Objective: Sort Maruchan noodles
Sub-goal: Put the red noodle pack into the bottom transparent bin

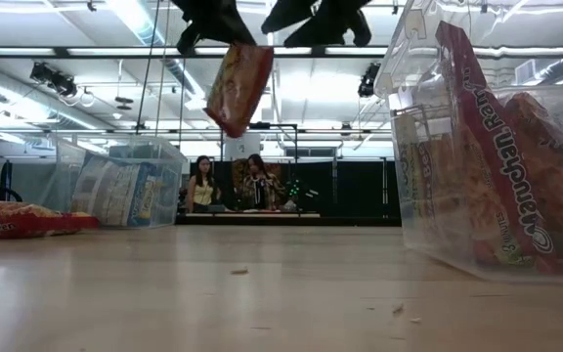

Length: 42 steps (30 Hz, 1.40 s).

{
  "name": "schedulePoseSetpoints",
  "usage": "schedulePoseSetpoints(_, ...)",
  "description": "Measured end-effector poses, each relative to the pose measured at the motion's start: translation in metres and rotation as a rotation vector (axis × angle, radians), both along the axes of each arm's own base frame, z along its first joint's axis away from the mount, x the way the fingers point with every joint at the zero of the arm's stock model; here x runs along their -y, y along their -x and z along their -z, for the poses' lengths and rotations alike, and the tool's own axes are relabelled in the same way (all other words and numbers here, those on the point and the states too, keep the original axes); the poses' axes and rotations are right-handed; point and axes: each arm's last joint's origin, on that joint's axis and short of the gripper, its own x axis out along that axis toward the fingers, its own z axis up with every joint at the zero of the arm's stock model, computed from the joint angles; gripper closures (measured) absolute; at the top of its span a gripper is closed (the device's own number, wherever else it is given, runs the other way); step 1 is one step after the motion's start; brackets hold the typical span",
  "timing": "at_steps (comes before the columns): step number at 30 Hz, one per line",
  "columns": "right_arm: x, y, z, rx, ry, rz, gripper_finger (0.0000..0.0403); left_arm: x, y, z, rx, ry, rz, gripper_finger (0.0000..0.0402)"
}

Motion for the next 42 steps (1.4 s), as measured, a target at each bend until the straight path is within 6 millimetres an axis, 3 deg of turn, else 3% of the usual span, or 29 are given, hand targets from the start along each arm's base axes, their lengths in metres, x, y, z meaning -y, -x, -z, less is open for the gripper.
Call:
schedulePoseSetpoints(9, 0.026, -0.003, 0.003, -0.005, 0.024, 0.071, 0.0176, -0.004, -0.012, 0.003, 0.049, 0.005, -0.028, 0.04)
schedulePoseSetpoints(15, 0.036, -0.004, 0.003, 0.035, -0.042, 0.104, 0.0212, -0.001, -0.016, 0.002, 0.084, 0.006, -0.01, 0.04)
schedulePoseSetpoints(26, 0.038, -0.005, 0.003, 0.031, -0.051, 0.071, 0.0287, 0.002, -0.018, -0.002, 0.137, 0.036, 0.017, 0.04)
schedulePoseSetpoints(36, 0.04, -0.006, 0.002, 0.065, -0.087, 0.08, 0.0393, 0.009, -0.021, -0.002, 0.147, 0.036, 0.041, 0.04)
schedulePoseSetpoints(42, 0.037, -0.005, 0.002, 0.1, -0.134, 0.088, 0.0398, 0.009, -0.021, -0.002, 0.133, 0.017, 0.06, 0.0383)
